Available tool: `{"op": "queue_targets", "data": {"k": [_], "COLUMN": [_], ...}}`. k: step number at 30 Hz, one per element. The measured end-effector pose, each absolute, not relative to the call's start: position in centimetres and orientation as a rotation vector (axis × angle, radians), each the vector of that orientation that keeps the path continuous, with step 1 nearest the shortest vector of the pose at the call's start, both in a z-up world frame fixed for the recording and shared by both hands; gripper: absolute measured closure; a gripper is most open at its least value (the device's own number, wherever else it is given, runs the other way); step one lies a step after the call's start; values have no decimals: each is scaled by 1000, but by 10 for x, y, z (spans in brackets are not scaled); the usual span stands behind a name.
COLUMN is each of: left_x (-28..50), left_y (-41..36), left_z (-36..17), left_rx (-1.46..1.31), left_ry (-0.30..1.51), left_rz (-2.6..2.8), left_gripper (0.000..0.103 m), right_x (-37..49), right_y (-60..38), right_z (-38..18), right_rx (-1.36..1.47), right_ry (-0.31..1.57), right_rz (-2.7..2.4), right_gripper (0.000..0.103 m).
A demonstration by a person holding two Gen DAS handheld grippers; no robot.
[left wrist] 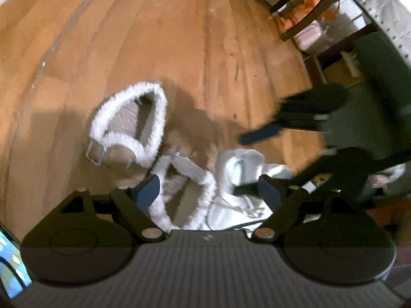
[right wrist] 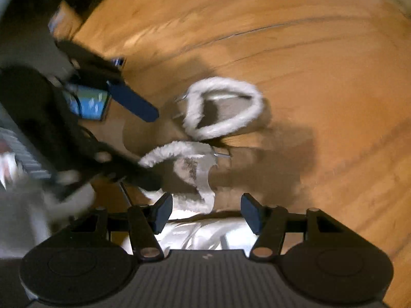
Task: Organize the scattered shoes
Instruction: 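Hold the slipper with the left tool while the right tool grasps its fleece collar, then carry the slipper with the right tool and lower it beside the other slipper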
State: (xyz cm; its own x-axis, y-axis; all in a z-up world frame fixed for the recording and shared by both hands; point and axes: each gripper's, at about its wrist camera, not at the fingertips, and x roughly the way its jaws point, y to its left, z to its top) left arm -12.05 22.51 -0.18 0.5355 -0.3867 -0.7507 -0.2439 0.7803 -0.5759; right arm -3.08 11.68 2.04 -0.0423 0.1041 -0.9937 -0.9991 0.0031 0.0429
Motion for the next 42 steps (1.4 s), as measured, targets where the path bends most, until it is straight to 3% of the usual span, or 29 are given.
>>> {"op": "queue_targets", "data": {"k": [7,13,17,19,21,24,35,38,42], "left_x": [-138,-144,-139,-138,-138,-141,-153,-153,-152], "left_y": [245,252,252,255,259,267,270,269,268], "left_z": [-18,-16,-11,-13,-15,-15,23,24,20], "left_rx": [-765,-711,-646,-642,-653,-683,-669,-659,-658], "left_ry": [1033,968,950,953,957,946,802,808,841], "left_rz": [-9,91,117,131,140,152,158,159,151], "left_gripper": [16,16,17,17,17,17,17,17,17], "right_x": [-40,-56,-57,-54,-50,-35,73,92,108], "right_y": [126,133,136,134,132,127,53,31,5], "right_z": [-1,-30,-47,-53,-49,-27,58,61,25], "right_rx": [-1145,-1370,-1366,-1345,-1297,-1159,-320,-67,287], "right_ry": [1143,997,954,938,925,933,1306,1427,1638], "right_rz": [1294,1236,1163,1118,1071,1001,745,659,517], "right_gripper": [43,43,45,59,81,87,88,88,88]}}
